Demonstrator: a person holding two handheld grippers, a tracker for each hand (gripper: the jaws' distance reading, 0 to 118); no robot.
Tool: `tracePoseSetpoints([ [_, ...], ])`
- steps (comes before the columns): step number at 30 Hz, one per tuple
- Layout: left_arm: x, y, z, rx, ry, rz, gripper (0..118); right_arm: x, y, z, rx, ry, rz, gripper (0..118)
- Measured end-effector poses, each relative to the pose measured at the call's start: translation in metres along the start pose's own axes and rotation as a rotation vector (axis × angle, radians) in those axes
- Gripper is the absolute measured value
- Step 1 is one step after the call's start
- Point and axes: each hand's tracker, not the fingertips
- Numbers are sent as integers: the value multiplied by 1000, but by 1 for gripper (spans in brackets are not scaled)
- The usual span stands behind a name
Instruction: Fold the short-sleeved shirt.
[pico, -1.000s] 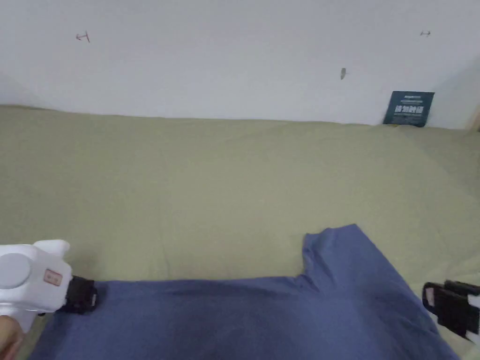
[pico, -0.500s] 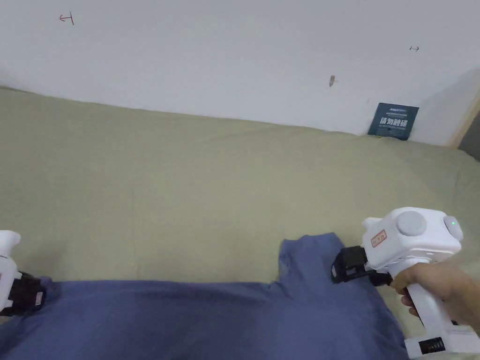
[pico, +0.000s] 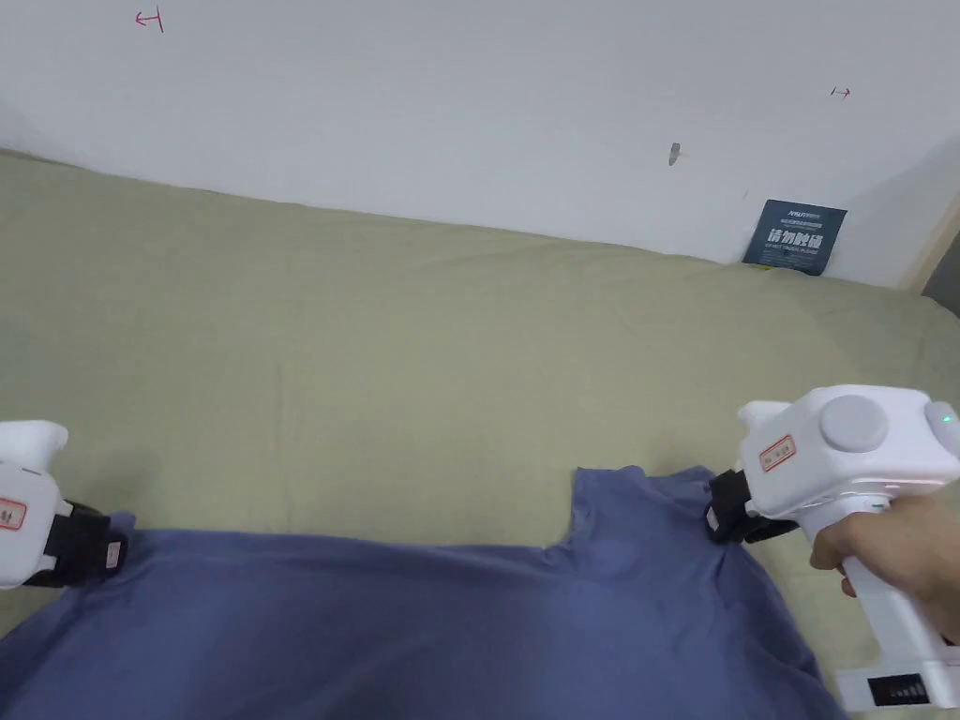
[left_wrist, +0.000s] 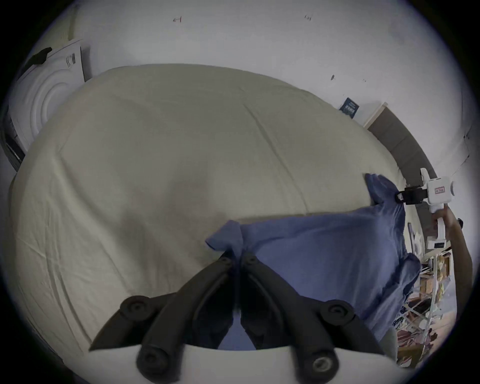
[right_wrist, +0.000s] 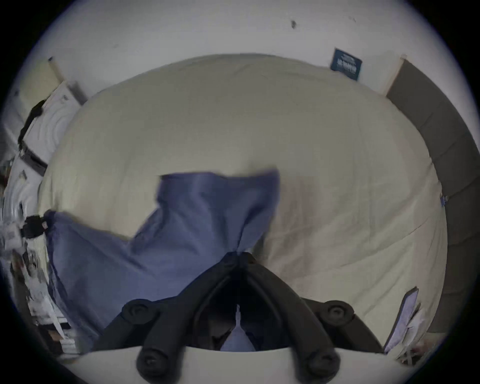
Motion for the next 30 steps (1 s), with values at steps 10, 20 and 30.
tracePoseSetpoints([
  [10, 12, -9, 105, 129, -49, -96, 2, -40, -41, 136, 159, 37, 135, 1],
  [20, 2, -84, 167, 135, -81, -166, 2, -30, -149, 201, 207, 82, 122, 1],
  [30, -16, -179, 169, 91, -146, -158, 2, -14, -277, 194, 166, 133, -28, 1],
])
